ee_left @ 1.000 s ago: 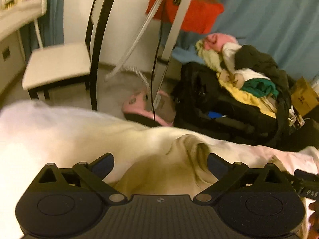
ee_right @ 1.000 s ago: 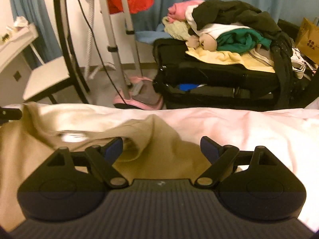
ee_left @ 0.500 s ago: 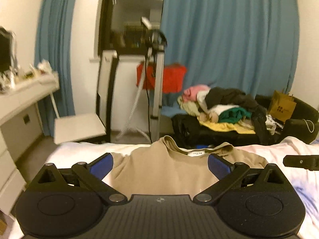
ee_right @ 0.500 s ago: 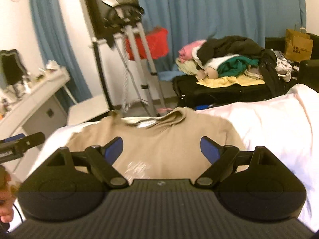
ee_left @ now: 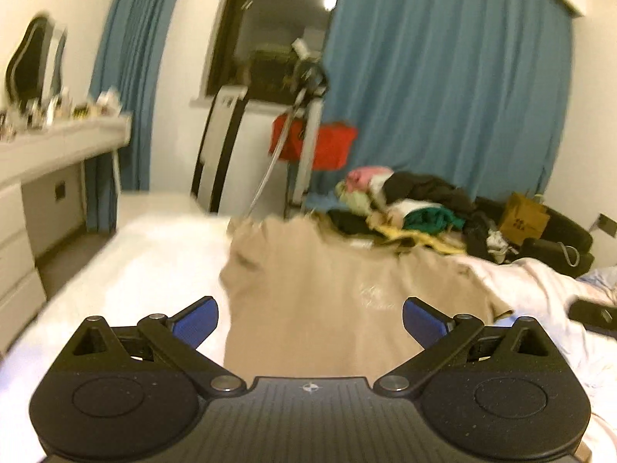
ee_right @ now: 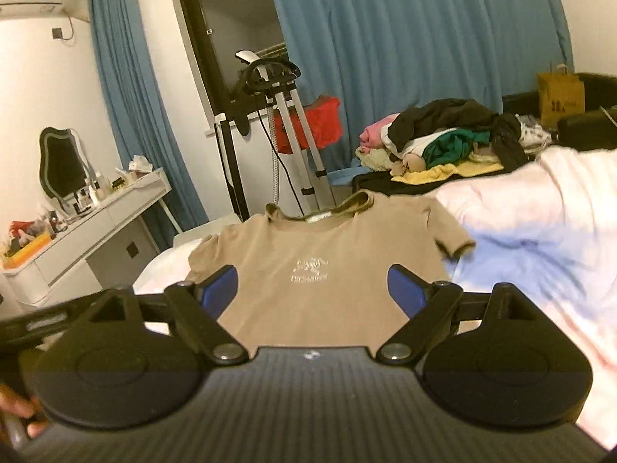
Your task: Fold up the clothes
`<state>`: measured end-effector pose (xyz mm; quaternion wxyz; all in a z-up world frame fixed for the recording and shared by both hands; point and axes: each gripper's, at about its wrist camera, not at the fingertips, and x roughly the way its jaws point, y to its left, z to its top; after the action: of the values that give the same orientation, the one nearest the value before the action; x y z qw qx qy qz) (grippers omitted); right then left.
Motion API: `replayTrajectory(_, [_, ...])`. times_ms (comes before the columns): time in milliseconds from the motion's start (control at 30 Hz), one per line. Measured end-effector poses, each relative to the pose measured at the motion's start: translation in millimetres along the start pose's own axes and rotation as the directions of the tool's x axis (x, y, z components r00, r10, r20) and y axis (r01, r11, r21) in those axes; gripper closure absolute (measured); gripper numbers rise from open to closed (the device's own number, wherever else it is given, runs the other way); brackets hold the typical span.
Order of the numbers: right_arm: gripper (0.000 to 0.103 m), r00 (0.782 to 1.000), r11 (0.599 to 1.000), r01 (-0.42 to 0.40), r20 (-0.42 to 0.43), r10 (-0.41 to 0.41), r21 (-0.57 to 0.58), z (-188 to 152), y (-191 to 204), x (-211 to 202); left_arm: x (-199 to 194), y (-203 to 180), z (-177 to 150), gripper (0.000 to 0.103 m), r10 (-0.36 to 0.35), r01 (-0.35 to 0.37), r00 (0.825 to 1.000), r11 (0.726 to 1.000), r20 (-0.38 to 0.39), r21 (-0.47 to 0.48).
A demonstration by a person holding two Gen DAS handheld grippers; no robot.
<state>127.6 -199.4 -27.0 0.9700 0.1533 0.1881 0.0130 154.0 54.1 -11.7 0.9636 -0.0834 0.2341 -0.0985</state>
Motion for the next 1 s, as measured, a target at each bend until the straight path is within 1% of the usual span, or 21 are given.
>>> replayTrajectory(100, [0.017,1.000,1.000,-0.018,-0.022,0.019,0.024,-12,-6,10,36,28,0,0.001,-0.008,0.000,0.998,0.990,-0.055,-0.143])
replayTrajectory(200, [0.017,0.997,0.995,-0.053,-0.056,0.058,0.084,-21,-14,24,77,56,2,0.002,-0.002,-0.024,0.996,0.960,-0.092,-0.278])
replayTrajectory(300, [0.017,0.994,0.989,-0.075,-0.074,0.085,0.128,-28,-20,41,120,78,10,0.004,0.023,-0.056,0.995,0.930,-0.093,-0.363])
replayTrajectory(367, [0.017,0.993,0.988,-0.074,-0.077,0.085,0.133,-31,-26,53,149,87,20,0.004,0.050,-0.082,0.995,0.917,-0.091,-0.390])
replayTrajectory(433, [0.017,0.994,0.988,-0.057,-0.088,0.070,0.145,-34,-34,68,176,94,31,0.005,0.075,-0.104,0.993,0.906,-0.088,-0.410])
replayTrajectory(500, [0.017,0.993,0.986,-0.039,-0.101,0.056,0.163,-36,-42,81,199,98,41,0.006,0.094,-0.119,0.992,0.902,-0.081,-0.415])
replayTrajectory(567, [0.017,0.993,0.982,-0.037,-0.105,0.057,0.185,-36,-48,87,222,97,51,0.009,0.123,-0.146,0.989,0.904,-0.082,-0.402])
replayTrajectory(667, [0.017,0.992,0.975,-0.033,-0.112,0.058,0.218,-37,-56,95,245,93,58,0.015,0.173,-0.197,0.980,0.911,-0.098,-0.362])
replayTrajectory(733, [0.017,0.991,0.970,-0.030,-0.116,0.059,0.240,-37,-61,101,255,88,62,0.034,0.205,-0.229,0.973,0.921,-0.107,-0.314])
replayTrajectory(767, [0.017,0.991,0.968,-0.028,-0.118,0.060,0.251,-37,-64,103,260,83,64,0.038,0.216,-0.239,0.970,0.928,-0.110,-0.287])
replayTrajectory(800, [0.017,0.991,0.965,-0.027,-0.121,0.060,0.262,-37,-67,106,262,78,66,0.048,0.218,-0.240,0.970,0.934,-0.110,-0.263])
replayTrajectory(833, [0.017,0.991,0.962,-0.025,-0.123,0.061,0.273,-38,-69,109,264,73,68,0.065,0.218,-0.239,0.970,0.941,-0.110,-0.241])
replayTrajectory(867, [0.017,0.990,0.959,-0.024,-0.125,0.061,0.283,-38,-72,112,266,67,70,0.073,0.221,-0.241,0.968,0.946,-0.115,-0.215])
replayTrajectory(900, [0.017,0.990,0.956,-0.022,-0.127,0.062,0.294,-38,-75,114,267,59,73,0.088,0.237,-0.256,0.964,0.950,-0.124,-0.177])
replayTrajectory(933, [0.017,0.990,0.952,-0.020,-0.129,0.063,0.305,-38,-77,117,269,46,77,0.094,0.265,-0.280,0.956,0.951,-0.125,-0.128])
replayTrajectory(1000, [0.017,0.989,0.945,-0.018,-0.132,0.064,0.326,-39,-82,120,265,9,84,0.095,0.309,-0.307,0.949,0.951,-0.068,0.035])
